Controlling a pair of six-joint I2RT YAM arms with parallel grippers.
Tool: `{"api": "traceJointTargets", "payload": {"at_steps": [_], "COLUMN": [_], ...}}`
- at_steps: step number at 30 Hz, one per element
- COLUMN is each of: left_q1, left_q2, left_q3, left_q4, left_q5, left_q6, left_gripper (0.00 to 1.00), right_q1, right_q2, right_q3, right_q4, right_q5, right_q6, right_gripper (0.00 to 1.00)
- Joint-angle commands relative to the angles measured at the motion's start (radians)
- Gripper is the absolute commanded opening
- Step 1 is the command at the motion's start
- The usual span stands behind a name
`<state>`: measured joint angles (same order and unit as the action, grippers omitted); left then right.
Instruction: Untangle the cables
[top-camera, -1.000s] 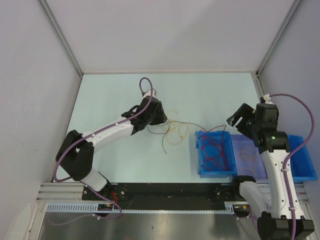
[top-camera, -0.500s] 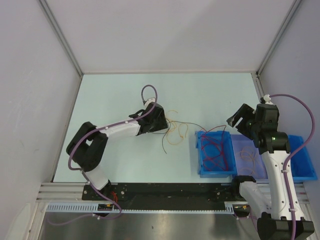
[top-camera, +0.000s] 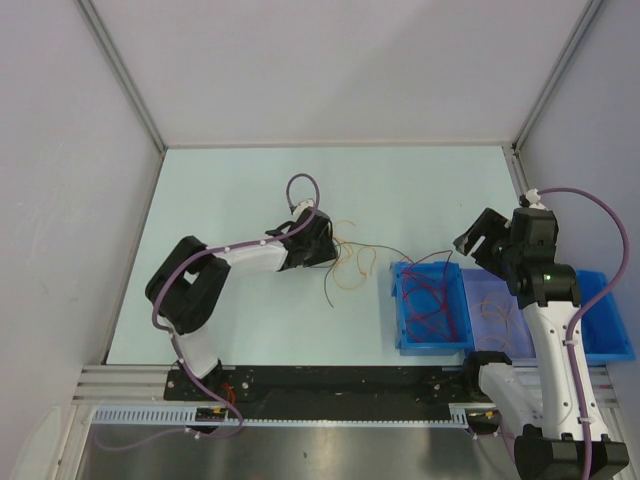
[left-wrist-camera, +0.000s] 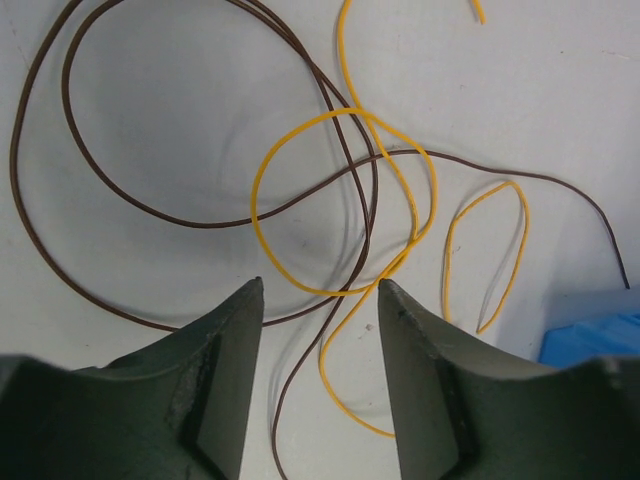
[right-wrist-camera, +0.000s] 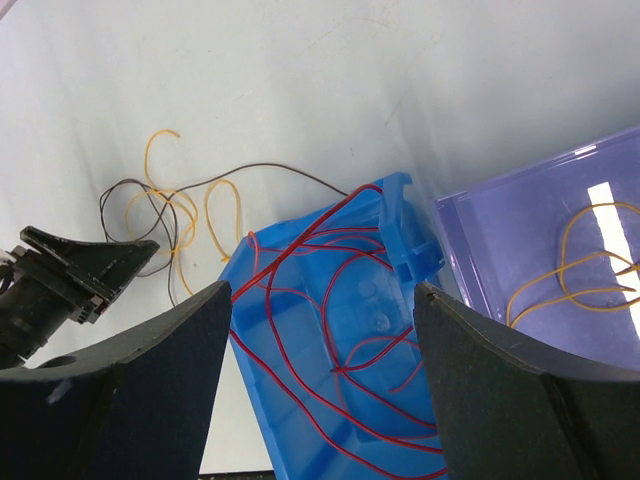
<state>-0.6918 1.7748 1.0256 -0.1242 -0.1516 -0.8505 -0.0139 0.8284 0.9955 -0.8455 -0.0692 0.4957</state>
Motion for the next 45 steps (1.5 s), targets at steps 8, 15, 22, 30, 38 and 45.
{"api": "traceJointTargets", "payload": {"at_steps": [8,15,22,30,38,45], "left_q1": [-0.014,-0.014,-0.014,-0.015,-0.026,-0.051], "left_q2": [0.026,0.052,0.064,0.055,-0.024,-0.210], "left_q3": [0.030,0.037,0.039,0.051,0.077,0.119], "left_q4": [0.035,0.052,0.052,0.046,-0.003,-0.071], "left_q5": [-0.026,-0.035,-0.060,-0.072,-0.112,-0.186], "left_q6": [-0.055,-0.056,-0.062,-0.045,0.001,0.109], "left_gripper": [0.49,0.44,0.35,0.05,0.00,0.01], "right_q1": [0.005,0.005,0.005,0.006,0.005,0.009], "right_q2": [-0.005,-0.009,-0.008,-0.009,-0.021,-0.052], "right_q3": [0.026,0.025,0.025,0.025,0.025,0.025], "right_q4": [0.006,0.011,0.010,0.008,0.010,0.069], "right_q5": [0.003,-0.003,0.000,-0.003,-0.015,-0.130], "right_q6": [-0.025,-0.026,-0.026,-0.031,-0.023,-0.023], "right_gripper": [0.78,0.78,0.78,0.78,0.78,0.78]}}
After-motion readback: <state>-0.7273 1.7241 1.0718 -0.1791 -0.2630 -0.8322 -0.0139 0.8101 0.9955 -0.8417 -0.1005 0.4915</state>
